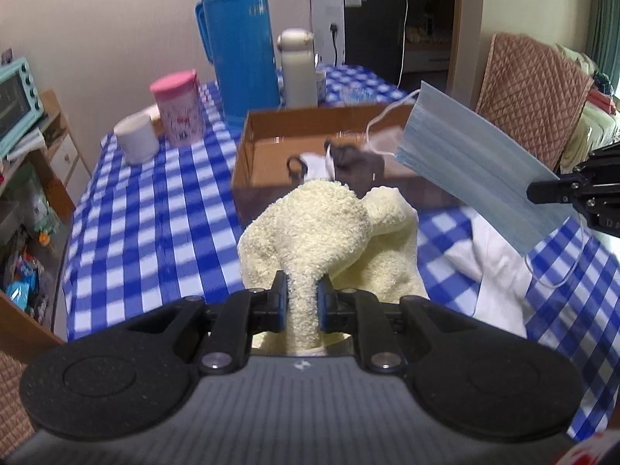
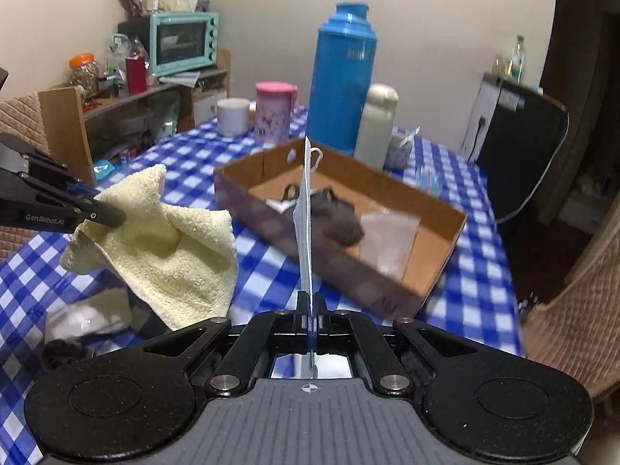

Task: Organize soft objects
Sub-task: 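Lift the yellow towel and blue mask and carry both over the box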

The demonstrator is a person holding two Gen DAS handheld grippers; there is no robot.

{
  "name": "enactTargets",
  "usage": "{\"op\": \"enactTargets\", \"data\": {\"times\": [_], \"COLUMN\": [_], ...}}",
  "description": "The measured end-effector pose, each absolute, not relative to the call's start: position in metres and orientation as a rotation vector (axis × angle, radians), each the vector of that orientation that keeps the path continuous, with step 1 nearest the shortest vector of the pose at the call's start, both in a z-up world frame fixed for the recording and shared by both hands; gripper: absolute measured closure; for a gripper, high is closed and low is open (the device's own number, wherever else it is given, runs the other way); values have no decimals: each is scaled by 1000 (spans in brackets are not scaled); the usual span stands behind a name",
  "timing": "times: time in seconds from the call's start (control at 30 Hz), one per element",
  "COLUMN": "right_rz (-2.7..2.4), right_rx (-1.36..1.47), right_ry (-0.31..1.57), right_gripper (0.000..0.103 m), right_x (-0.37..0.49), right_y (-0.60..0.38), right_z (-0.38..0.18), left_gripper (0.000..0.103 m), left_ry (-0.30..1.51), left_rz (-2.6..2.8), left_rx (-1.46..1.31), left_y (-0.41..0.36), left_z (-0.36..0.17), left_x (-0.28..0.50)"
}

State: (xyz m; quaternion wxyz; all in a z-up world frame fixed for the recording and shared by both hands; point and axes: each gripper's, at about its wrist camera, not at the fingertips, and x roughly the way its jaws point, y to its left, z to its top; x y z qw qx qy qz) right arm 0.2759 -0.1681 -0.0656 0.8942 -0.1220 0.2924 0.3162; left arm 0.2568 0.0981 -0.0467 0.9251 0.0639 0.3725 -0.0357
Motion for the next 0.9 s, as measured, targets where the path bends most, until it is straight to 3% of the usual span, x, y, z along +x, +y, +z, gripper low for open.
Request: {"op": "enactTargets", "data": {"times": [0.47, 0.9], "right_rz": [707, 731], "right_rx": [-321, -390], "right_ry": [456, 380], "right_gripper": [103, 103], "right_x": [321, 385], "right_y": [-170, -161], "right_z": [-24, -18], "left_gripper": [88, 88], "left_ry": [631, 623], "left_rz": [-57, -88], "left_rx": [149, 126], "left_y": [108, 97], "left_z": [11, 21], "left_x": [315, 392]}}
